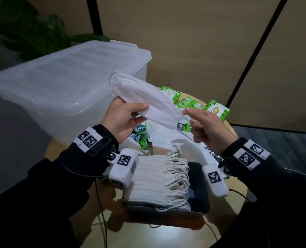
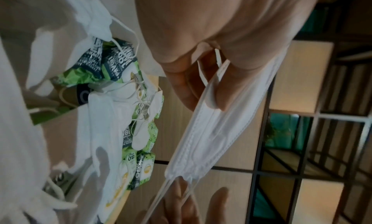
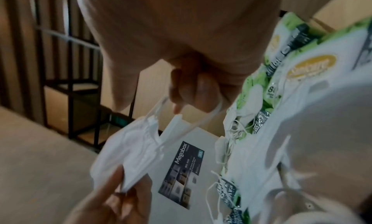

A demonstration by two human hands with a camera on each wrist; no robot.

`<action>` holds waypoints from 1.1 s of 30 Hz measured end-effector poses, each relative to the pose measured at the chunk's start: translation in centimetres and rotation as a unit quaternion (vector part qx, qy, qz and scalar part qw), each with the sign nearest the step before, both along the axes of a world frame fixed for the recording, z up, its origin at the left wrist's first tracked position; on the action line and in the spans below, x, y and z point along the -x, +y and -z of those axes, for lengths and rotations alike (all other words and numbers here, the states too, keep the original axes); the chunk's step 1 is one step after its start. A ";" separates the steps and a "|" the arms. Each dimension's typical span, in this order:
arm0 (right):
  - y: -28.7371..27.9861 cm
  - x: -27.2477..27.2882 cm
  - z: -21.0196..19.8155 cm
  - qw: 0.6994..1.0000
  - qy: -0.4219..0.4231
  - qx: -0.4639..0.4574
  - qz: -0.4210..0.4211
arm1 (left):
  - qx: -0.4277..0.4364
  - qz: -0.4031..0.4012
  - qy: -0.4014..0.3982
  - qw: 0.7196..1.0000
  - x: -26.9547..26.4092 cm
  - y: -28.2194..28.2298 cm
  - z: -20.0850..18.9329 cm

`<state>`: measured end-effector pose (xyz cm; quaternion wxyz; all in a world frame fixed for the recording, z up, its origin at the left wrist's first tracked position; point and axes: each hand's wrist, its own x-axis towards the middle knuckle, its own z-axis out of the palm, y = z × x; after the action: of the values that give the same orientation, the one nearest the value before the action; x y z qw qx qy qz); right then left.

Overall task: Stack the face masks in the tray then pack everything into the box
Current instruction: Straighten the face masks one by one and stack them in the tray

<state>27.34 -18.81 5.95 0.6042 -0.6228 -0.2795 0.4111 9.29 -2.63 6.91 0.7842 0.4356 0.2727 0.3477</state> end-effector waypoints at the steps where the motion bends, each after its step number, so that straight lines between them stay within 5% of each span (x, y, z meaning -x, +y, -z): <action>1: 0.0 0.3 0.1 0.999 -0.035 0.003 -0.018 | -0.022 0.008 0.014 1.000 -0.1 -0.5 0.0; 5: -0.1 0.9 0.4 0.990 -0.142 -0.004 -0.021 | -0.057 0.025 0.036 0.997 -0.8 -1.8 0.4; 12: -0.5 -1.8 0.8 0.992 -0.123 -0.006 0.030 | -0.157 -0.073 -0.012 0.985 2.0 2.5 -3.5; 17: -1.0 -3.1 1.7 0.995 -0.096 0.026 0.021 | -0.006 0.044 -0.083 0.996 5.0 4.4 -5.6; 20: -1.3 -3.6 1.7 0.995 -0.084 0.035 0.048 | -0.073 0.056 0.039 0.995 4.8 3.7 -5.8; 22: -1.6 -3.8 1.5 0.994 -0.089 0.034 0.055 | -0.205 0.044 0.158 0.965 4.0 2.6 -5.3; 27: -2.5 -3.6 1.4 0.990 -0.140 0.022 0.013 | -0.442 0.157 0.394 0.790 2.9 0.9 -2.8; 29: -2.8 -3.7 1.5 0.989 -0.144 0.026 -0.006 | -0.446 0.175 0.420 0.771 2.5 1.0 -2.2; 33: -3.7 -4.6 2.0 0.989 -0.129 0.067 -0.008 | -0.452 0.165 0.408 0.776 2.3 2.1 -1.6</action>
<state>31.95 -22.49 3.90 0.5163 -0.7077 -0.3319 0.3499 7.01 -0.56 8.51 0.3574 0.8793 0.3028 0.0858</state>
